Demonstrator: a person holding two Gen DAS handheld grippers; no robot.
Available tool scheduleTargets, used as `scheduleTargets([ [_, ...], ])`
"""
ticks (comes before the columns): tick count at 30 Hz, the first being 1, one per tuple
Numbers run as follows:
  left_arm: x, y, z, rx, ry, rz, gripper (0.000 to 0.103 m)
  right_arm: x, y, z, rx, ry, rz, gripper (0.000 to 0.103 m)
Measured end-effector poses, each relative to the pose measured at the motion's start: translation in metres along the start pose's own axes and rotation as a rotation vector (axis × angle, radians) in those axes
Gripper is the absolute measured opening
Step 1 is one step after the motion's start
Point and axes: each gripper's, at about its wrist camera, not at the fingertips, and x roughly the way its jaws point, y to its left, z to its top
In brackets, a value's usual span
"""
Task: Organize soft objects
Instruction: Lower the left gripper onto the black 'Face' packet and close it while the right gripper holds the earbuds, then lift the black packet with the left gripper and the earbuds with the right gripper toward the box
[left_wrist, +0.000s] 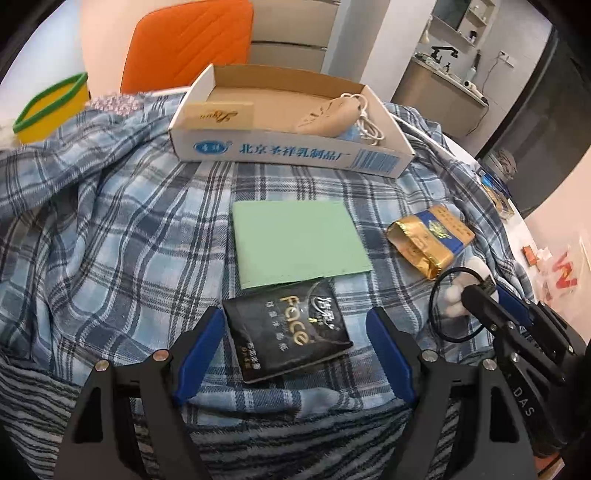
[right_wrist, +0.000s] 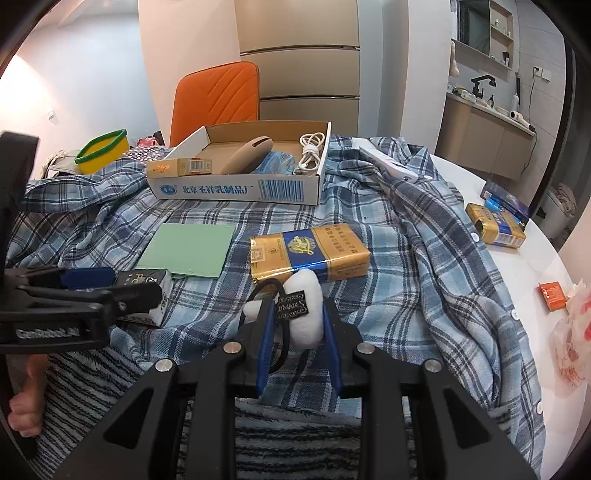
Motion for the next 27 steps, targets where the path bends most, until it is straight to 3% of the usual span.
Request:
scheduleTargets([
  [11,0.007,0.002,-0.003,-0.012,0.017,0.029,0.081,-0.001,-0.001,0.000,0.008,-0.006,0.005,0.024],
  [16,0.004,-0.004,-0.007,0.014,-0.015,0.026,0.068,-0.002,-0.002,0.000,0.010,-0.008,0.007,0.024],
  [19,-0.015,-0.008,-0.013,0.043,-0.126,0.013,0.067,-0.003,-0.002,0.000,0.015,-0.016,0.005,0.024],
  [21,-0.036,-0.018,-0.023,0.102,-0.248,-0.008,0.067,-0.006,-0.005,-0.001,0.029,-0.035,0.004,0.024],
  [27,-0.080,-0.036,-0.048,0.218,-0.510,-0.066,0.067,-0.030,-0.004,-0.003,0.021,-0.160,0.007,0.024],
])
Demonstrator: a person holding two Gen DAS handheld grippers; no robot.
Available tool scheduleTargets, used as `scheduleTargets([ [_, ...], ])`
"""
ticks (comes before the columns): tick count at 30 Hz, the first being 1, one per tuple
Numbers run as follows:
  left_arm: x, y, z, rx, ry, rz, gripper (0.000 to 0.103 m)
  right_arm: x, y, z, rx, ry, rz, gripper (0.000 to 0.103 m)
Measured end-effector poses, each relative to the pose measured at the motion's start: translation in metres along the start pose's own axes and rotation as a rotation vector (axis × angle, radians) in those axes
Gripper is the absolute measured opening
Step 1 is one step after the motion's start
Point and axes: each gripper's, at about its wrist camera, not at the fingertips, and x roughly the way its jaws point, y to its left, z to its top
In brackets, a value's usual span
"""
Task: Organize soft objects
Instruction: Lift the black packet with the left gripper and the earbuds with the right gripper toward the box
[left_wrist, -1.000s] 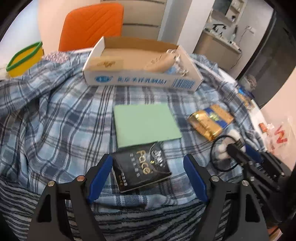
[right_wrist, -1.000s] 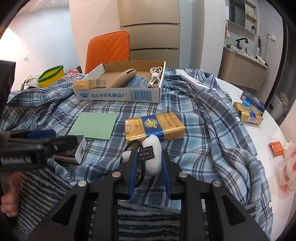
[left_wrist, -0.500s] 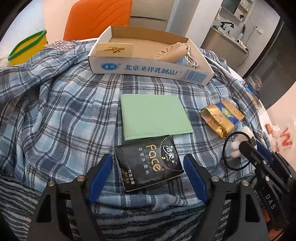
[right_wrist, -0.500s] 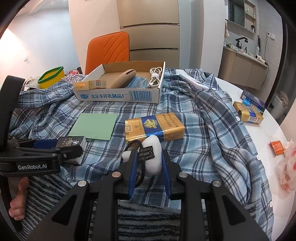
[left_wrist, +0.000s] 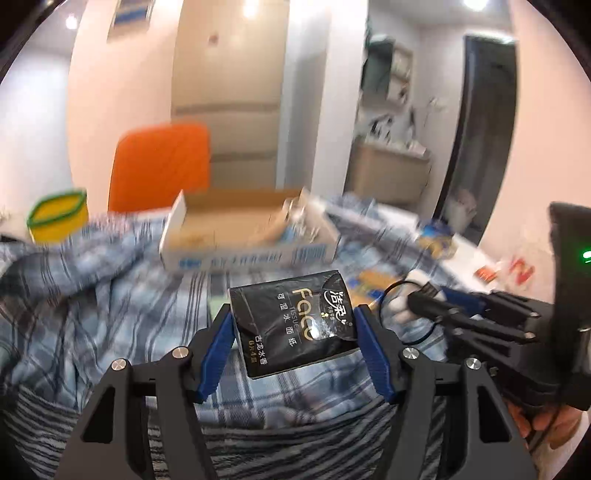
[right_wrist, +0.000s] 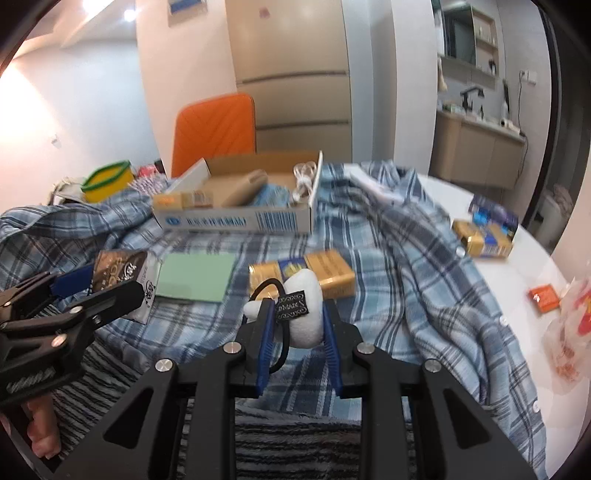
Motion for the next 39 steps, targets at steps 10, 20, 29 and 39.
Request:
scheduleTargets([
  [10,-0.049,-0.012,0.001,0.044,-0.254,0.032,0.067,-0.034,0.006,0.001,-0.031,-0.184,0.000,0.024],
  [20,-0.085,-0.003,0.030,0.003,-0.323,0.027,0.067,-0.063,0.005,0.004,-0.032,-0.270,-0.009,0.024],
  [29,-0.118,-0.003,0.087,0.061,-0.477,0.026,0.067,-0.104,0.011,0.061,-0.038,-0.384,-0.006,0.024],
  [39,-0.102,0.008,0.152,0.068,-0.540,0.053,0.067,-0.134,0.026,0.146,-0.023,-0.565,-0.012,0.024],
])
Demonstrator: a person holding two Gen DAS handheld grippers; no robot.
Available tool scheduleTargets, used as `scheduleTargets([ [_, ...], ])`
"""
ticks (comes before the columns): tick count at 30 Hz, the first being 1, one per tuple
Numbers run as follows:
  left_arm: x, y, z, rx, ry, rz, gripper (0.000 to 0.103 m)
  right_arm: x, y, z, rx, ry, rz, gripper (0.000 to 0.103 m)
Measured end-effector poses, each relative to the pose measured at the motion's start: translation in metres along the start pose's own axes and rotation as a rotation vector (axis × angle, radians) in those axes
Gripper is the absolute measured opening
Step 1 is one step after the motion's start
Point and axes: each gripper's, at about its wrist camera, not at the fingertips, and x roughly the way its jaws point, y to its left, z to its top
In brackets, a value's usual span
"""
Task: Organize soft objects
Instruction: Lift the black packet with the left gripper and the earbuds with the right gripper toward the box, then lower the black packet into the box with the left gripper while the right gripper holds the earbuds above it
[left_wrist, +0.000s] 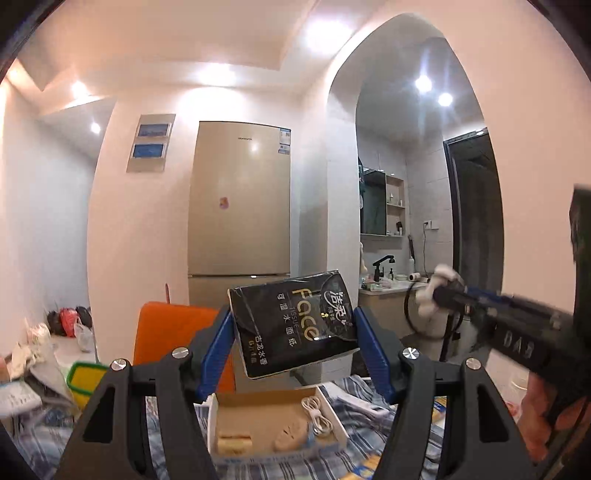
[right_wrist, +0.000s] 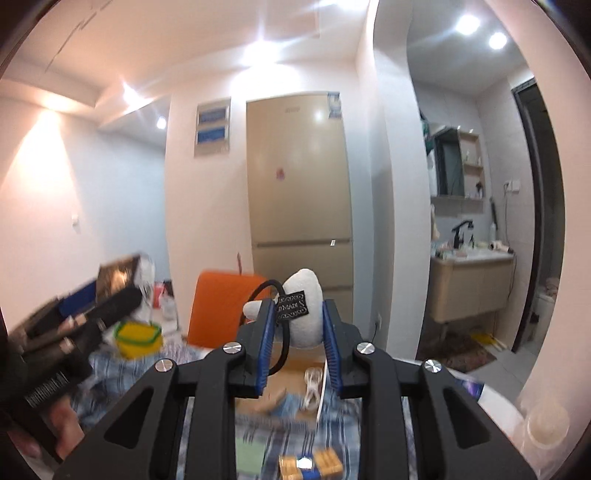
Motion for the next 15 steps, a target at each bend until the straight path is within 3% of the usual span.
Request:
scheduleTargets([
  [3,0.018,0.000,0.008,0.012,-0.030,-0.029,0.067,0.021,-0.001,0.020,0.017,-0.015,-0.030,0.024],
  [5,0.031,0.001,0.015,0.021,-0.054,-0.008,0.067,0.039,-0.004,0.030,0.046,-0.005,-0.067,0.024],
  [10,0.058,0.017,0.029,-0.053,-0.069,-0.003,0.067,0.070,-0.013,0.038,0.084,-0.024,-0.126,0.024],
  [15,0.080,0.021,0.006,-0.017,0.015,-0.005,0.067,0.097,-0.013,0.015,0.034,0.048,-0.096,0.024],
])
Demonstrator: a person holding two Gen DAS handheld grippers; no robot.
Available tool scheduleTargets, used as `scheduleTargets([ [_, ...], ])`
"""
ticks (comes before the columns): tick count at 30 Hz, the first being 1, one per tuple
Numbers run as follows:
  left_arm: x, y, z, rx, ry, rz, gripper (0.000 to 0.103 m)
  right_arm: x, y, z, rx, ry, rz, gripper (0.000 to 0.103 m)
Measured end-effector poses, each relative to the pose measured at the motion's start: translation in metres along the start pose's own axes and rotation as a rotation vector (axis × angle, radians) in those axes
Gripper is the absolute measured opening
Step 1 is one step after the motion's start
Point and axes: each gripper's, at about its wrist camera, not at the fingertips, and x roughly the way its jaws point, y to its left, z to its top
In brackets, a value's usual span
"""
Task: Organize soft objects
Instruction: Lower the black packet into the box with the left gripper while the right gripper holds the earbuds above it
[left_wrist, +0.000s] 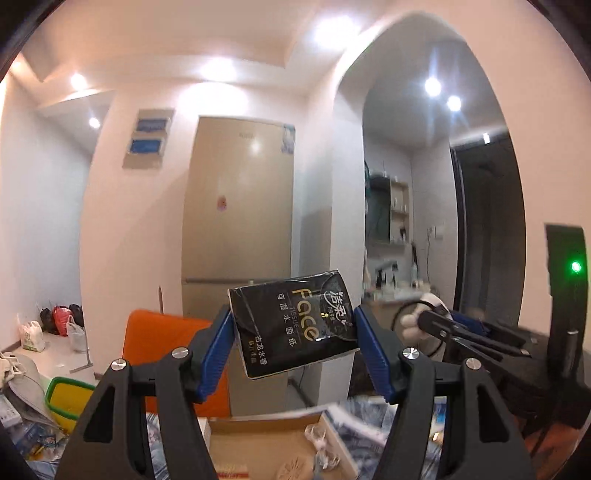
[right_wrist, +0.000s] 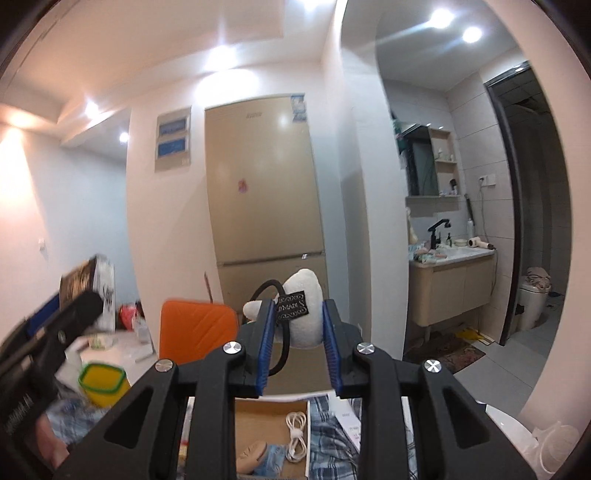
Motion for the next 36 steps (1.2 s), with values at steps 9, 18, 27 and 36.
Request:
scheduleTargets([
  [9,0.077,0.017,-0.053,-0.055,0.325,0.062,0.067,0.053,0.000,-0.044,-0.046,0.174,0.010,0.024],
  [18,0.138,0.033,-0.123,-0.053,0.596,0.082,0.067,0.118,-0.005,-0.110,-0.051,0.443,0.071,0.024],
  [27,0.157,0.050,-0.157,-0.064,0.681,0.114,0.067,0.149,-0.011,-0.151,-0.043,0.603,0.071,0.024],
  [36,0.149,0.050,-0.153,-0.075,0.616,0.109,0.083,0.158,-0.006,-0.161,-0.099,0.649,0.072,0.025],
])
